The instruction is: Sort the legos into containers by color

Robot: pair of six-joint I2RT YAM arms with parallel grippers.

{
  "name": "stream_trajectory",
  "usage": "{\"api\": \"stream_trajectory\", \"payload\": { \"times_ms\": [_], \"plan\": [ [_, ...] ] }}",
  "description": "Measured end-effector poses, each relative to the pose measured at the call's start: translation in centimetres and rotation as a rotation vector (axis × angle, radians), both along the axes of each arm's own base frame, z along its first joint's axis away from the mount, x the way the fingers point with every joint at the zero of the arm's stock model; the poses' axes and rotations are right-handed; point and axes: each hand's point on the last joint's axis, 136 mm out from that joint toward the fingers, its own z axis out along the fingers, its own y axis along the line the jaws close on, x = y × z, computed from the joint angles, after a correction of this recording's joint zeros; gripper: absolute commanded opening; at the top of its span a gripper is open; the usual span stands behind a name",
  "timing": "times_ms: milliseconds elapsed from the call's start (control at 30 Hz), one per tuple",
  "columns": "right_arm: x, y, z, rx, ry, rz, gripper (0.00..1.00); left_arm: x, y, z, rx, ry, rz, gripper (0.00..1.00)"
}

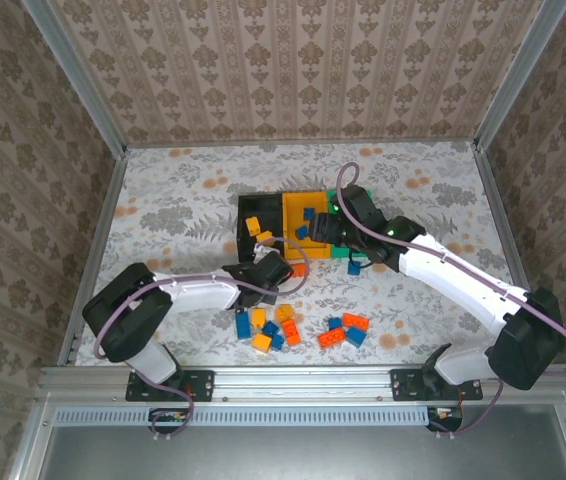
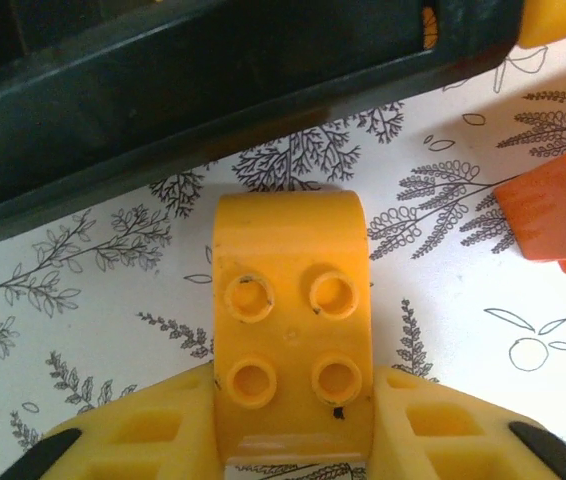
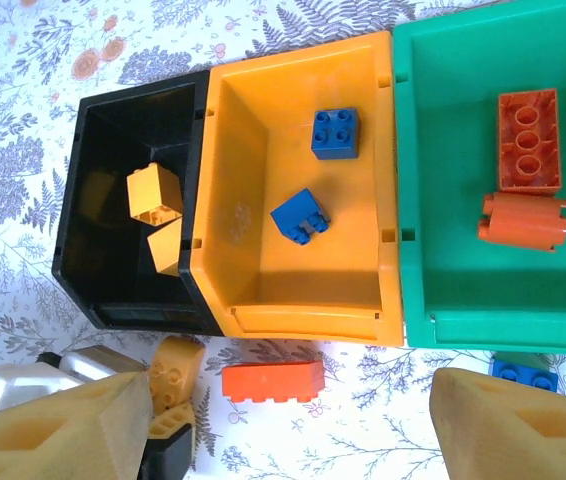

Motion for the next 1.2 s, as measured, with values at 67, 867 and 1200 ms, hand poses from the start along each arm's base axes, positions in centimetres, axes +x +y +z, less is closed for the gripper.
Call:
{"api": "stream_trajectory", "payload": {
  "times_ms": [67, 867, 1200],
  "plan": [
    [-0.2, -0.2, -0.4, -0.004, 0.007, -0.003, 0.75, -0.3, 0.5, 0.2, -0.002, -0.003, 0.006, 0.30],
    [-3.9, -2.8, -4.2, -0.017, 0.090, -0.031, 0.75, 12.2, 1.6, 8.0, -0.184, -0.053, 0.197, 0.38],
    [-7.5, -2.4, -8.0, -0.059, 0.204, 0.070, 0.77, 13.4, 0.0, 9.1, -0.224, -0.049, 0.150, 0.92]
  ]
}}
